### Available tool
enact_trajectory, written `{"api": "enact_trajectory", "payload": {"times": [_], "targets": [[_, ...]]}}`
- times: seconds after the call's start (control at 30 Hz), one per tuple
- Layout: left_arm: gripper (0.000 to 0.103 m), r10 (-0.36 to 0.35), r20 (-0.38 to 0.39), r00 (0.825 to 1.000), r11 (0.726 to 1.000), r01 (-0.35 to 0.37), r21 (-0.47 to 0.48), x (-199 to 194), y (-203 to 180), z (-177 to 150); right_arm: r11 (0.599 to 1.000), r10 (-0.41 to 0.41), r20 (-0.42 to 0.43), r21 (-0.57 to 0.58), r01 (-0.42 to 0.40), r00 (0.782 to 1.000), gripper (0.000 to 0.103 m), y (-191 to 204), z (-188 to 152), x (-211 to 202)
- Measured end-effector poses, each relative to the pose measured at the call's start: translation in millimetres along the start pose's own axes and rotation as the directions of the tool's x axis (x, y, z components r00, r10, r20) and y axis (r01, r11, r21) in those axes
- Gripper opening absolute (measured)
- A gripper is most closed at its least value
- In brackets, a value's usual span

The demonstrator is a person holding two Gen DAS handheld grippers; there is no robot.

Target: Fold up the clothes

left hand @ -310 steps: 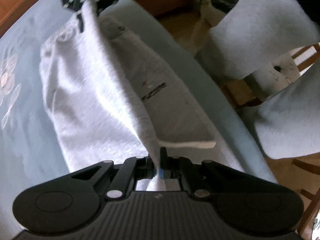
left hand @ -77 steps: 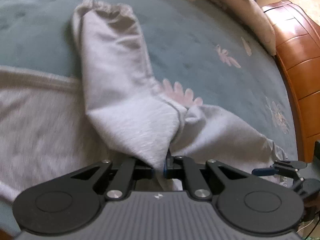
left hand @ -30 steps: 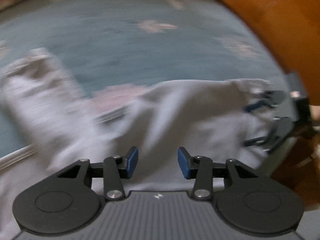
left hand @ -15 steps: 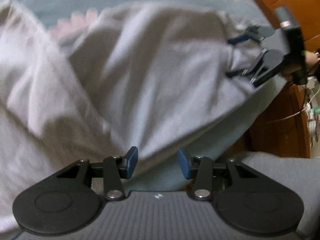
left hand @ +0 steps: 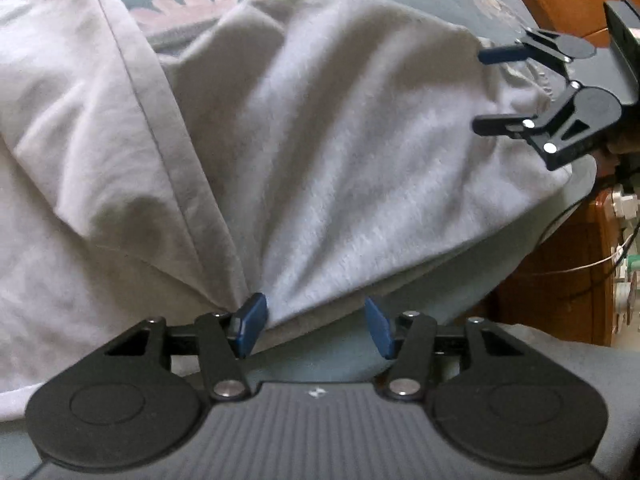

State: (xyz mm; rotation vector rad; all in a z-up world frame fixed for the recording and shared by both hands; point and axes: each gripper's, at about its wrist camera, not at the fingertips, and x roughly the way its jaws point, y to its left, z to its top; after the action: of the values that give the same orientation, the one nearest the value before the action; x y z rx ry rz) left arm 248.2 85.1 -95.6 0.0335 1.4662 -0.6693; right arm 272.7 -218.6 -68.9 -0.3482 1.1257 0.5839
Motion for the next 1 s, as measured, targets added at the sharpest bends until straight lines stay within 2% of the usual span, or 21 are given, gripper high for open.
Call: {"api": "enact_trajectory", "payload": {"times": [0.07,0.17,0.2,0.27,0.3,0.33,0.4,0.47,0.57,0.67,0.7,0.77,0.87,1.0], "targets": [[0.051,0.022,0.099,0.995,0.999,-0.025,0.026,-20.1,0.6,14.9,0.999,0.031,0.026,-0.016,-0.031,0.999,0.103,8.2,5.2,-2.5],[0.051,0.021,0.277,0.961,1.000,-0.024,0.008,-47.4,14.4,47.3,0.997,0.046,0.066,-0.059,-0.042,0.997,0.103,32.9,16.4,-4.7],[0.051,0.008,0.321,0.947,1.000,-0.005,-0.011,-51.6,22.3,58.6,0.996,0.049,0.072,-0.074,-0.043,0.996,0.103,36.6,19.8,-6.1],[0.051,-0.019,0.357,0.934,0.997,0.045,-0.065,-49.8,41.7,80.6,0.995,0.047,0.080,-0.092,-0.040,0.996,0.103,41.2,24.5,-5.6],[0.049,-0.038,0.356,0.934,0.992,0.077,-0.098,-43.7,52.4,89.6,0.994,0.053,0.077,-0.095,-0.046,0.996,0.103,42.1,26.8,-3.8],[0.042,-0.058,0.351,0.934,0.985,0.110,-0.131,-36.7,63.2,98.2,0.994,0.058,0.073,-0.094,-0.051,0.996,0.103,42.6,28.3,-1.9],[0.036,-0.079,0.303,0.950,0.967,0.147,-0.209,-13.9,75.3,107.2,0.994,0.063,0.070,-0.092,-0.057,0.996,0.103,42.9,29.3,-0.5],[0.036,-0.098,0.278,0.955,0.960,0.164,-0.225,-8.0,79.7,104.3,0.994,0.066,0.063,-0.091,-0.060,0.996,0.103,41.9,28.1,-2.5],[0.036,-0.153,0.199,0.968,0.967,0.188,-0.172,-4.1,73.2,85.8,0.995,0.074,0.046,-0.074,-0.070,0.996,0.103,37.7,24.1,-3.1],[0.036,-0.147,0.072,0.986,0.979,0.155,-0.129,12.2,62.5,67.0,0.996,0.079,0.028,-0.049,-0.078,0.996,0.103,34.7,21.1,2.3],[0.036,-0.132,0.056,0.990,0.985,0.137,-0.106,13.0,59.0,64.9,0.996,0.078,0.023,-0.040,-0.077,0.997,0.103,34.5,21.0,4.3],[0.038,-0.116,0.061,0.991,0.992,0.119,-0.052,6.4,51.7,68.7,0.996,0.081,0.024,-0.035,-0.080,0.996,0.103,34.9,22.2,5.6],[0.038,-0.130,0.120,0.984,0.991,0.130,0.011,-10.9,51.5,82.7,0.995,0.090,0.029,-0.033,-0.089,0.996,0.103,35.4,24.3,5.8],[0.036,-0.140,0.199,0.970,0.990,0.142,0.008,-16.4,64.9,101.9,0.996,0.085,0.025,-0.036,-0.084,0.996,0.103,34.7,24.8,6.6]]}}
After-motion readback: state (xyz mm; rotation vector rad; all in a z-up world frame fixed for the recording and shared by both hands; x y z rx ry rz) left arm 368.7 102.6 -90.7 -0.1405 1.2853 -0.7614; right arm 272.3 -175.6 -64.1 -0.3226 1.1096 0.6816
